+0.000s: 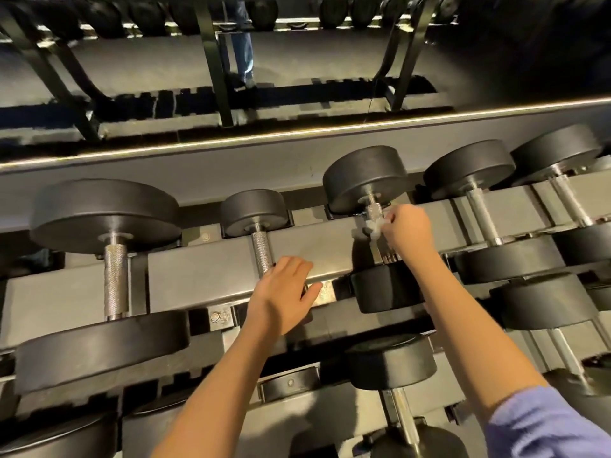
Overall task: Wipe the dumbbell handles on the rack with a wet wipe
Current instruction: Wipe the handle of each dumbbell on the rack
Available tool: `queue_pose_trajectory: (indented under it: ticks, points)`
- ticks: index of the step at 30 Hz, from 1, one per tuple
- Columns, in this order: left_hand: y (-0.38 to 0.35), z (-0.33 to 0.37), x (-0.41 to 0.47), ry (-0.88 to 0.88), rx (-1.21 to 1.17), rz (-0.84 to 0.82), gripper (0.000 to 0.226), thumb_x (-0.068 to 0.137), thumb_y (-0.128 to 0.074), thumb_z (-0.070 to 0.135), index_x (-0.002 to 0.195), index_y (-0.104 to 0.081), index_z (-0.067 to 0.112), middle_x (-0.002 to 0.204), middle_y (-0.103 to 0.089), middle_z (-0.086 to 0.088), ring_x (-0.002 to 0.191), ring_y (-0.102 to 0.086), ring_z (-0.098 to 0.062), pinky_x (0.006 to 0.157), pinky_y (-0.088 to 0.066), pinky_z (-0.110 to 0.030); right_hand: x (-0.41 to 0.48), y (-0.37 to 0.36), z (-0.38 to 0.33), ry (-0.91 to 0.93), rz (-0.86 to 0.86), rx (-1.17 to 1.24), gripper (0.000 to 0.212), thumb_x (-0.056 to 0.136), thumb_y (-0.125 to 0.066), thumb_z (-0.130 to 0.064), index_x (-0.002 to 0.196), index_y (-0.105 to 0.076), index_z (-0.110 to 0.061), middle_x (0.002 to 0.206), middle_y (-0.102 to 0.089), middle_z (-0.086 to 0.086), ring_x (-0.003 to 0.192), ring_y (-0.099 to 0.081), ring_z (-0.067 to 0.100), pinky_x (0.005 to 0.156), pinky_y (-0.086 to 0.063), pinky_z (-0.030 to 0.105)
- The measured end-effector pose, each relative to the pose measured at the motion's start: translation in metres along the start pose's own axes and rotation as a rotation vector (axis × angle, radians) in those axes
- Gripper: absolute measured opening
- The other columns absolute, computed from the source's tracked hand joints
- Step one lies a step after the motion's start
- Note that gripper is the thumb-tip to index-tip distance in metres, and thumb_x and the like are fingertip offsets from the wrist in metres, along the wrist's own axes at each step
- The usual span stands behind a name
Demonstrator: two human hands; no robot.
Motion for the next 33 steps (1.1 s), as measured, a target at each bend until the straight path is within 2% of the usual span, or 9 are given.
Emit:
queue_pose_trajectory:
  ticks: [2, 5, 10, 16, 19, 22, 25, 30, 33]
  points:
    - [0.002, 0.001, -0.001, 0.001, -0.022, 0.005, 0.051, 0.1, -0.033, 0.047, 0.142, -0.04, 0.02, 0.141, -0.043, 0.007, 0.131, -0.034, -0.009, 0.104, -0.035, -0.027, 0.01, -0.001, -0.003, -0.06, 0.051, 0.14, 0.012, 0.088, -0.052, -0.006, 0.087, -0.064, -0.005, 0.089, -0.063, 0.014, 0.078, -0.056, 0.025, 0.065, -0.04, 0.03]
    - [0.003, 0.0, -0.002, 0.013, -0.063, 0.016, 0.049, 0.1, -0.035, 0.045, 0.142, -0.04, 0.019, 0.141, -0.043, 0.007, 0.132, -0.033, -0.009, 0.103, -0.034, -0.027, 0.016, -0.004, -0.005, -0.114, 0.015, 0.171, 0.017, 0.091, -0.051, -0.008, 0.1, -0.066, -0.006, 0.1, -0.064, 0.013, 0.091, -0.06, 0.028, 0.076, -0.049, 0.034]
    - [0.0, -0.003, -0.001, 0.023, -0.078, 0.02, 0.049, 0.1, -0.036, 0.045, 0.141, -0.042, 0.019, 0.139, -0.045, 0.006, 0.131, -0.035, -0.009, 0.102, -0.036, -0.029, -0.007, -0.007, 0.014, -0.097, -0.108, -0.126, 0.011, 0.085, -0.058, -0.015, 0.085, -0.065, -0.008, 0.086, -0.061, 0.012, 0.081, -0.06, 0.032, 0.067, -0.048, 0.034]
    - [0.0, -0.002, -0.002, 0.023, -0.088, 0.024, 0.048, 0.1, -0.036, 0.044, 0.14, -0.043, 0.019, 0.138, -0.045, 0.006, 0.13, -0.035, -0.009, 0.102, -0.036, -0.03, 0.007, 0.001, 0.007, -0.115, -0.032, 0.141, 0.016, 0.088, -0.052, -0.008, 0.093, -0.066, -0.001, 0.097, -0.064, 0.019, 0.088, -0.06, 0.035, 0.073, -0.05, 0.038]
    - [0.0, -0.002, -0.001, 0.018, -0.089, 0.022, 0.047, 0.1, -0.037, 0.043, 0.139, -0.044, 0.018, 0.135, -0.046, 0.005, 0.128, -0.037, -0.011, 0.101, -0.038, -0.031, 0.008, 0.003, 0.003, -0.124, -0.1, 0.127, 0.019, 0.09, -0.05, -0.009, 0.097, -0.066, -0.001, 0.097, -0.064, 0.019, 0.092, -0.061, 0.035, 0.075, -0.051, 0.038]
    - [-0.001, -0.003, -0.001, 0.02, -0.084, 0.028, 0.047, 0.099, -0.037, 0.044, 0.137, -0.045, 0.018, 0.133, -0.047, 0.005, 0.125, -0.039, -0.011, 0.1, -0.038, -0.03, -0.004, 0.003, 0.009, -0.104, -0.185, 0.095, 0.014, 0.087, -0.058, -0.016, 0.085, -0.066, -0.005, 0.084, -0.061, 0.012, 0.084, -0.06, 0.029, 0.066, -0.044, 0.031]
    - [-0.003, -0.004, 0.0, 0.019, -0.069, 0.027, 0.047, 0.099, -0.037, 0.045, 0.137, -0.045, 0.019, 0.131, -0.047, 0.007, 0.125, -0.038, -0.01, 0.099, -0.038, -0.029, -0.008, 0.0, 0.009, -0.094, -0.198, 0.161, 0.029, 0.084, -0.066, -0.03, 0.066, -0.056, -0.009, 0.067, -0.056, 0.007, 0.066, -0.057, 0.022, 0.056, -0.043, 0.029]
    - [-0.003, -0.003, 0.0, 0.02, -0.04, 0.033, 0.047, 0.099, -0.038, 0.044, 0.137, -0.046, 0.02, 0.13, -0.048, 0.007, 0.124, -0.039, -0.01, 0.099, -0.038, -0.029, 0.007, -0.005, -0.002, -0.081, -0.098, 0.094, 0.021, 0.084, -0.069, -0.02, 0.091, -0.066, 0.0, 0.089, -0.065, 0.016, 0.082, -0.064, 0.028, 0.07, -0.053, 0.037]
    - [-0.004, -0.004, 0.0, 0.011, -0.028, 0.038, 0.045, 0.098, -0.039, 0.043, 0.136, -0.048, 0.019, 0.128, -0.05, 0.006, 0.122, -0.041, -0.011, 0.097, -0.038, -0.028, 0.004, -0.006, 0.002, -0.053, -0.09, 0.018, 0.01, 0.085, -0.062, -0.011, 0.087, -0.063, -0.001, 0.085, -0.059, 0.015, 0.08, -0.06, 0.029, 0.066, -0.048, 0.033]
Point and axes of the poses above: each hand's wrist, its own x-axis towards the middle knuckle, its own y-axis out of the back of the hand, z = x × y, the point moved 4 cm from there along x, towards the middle knuckle
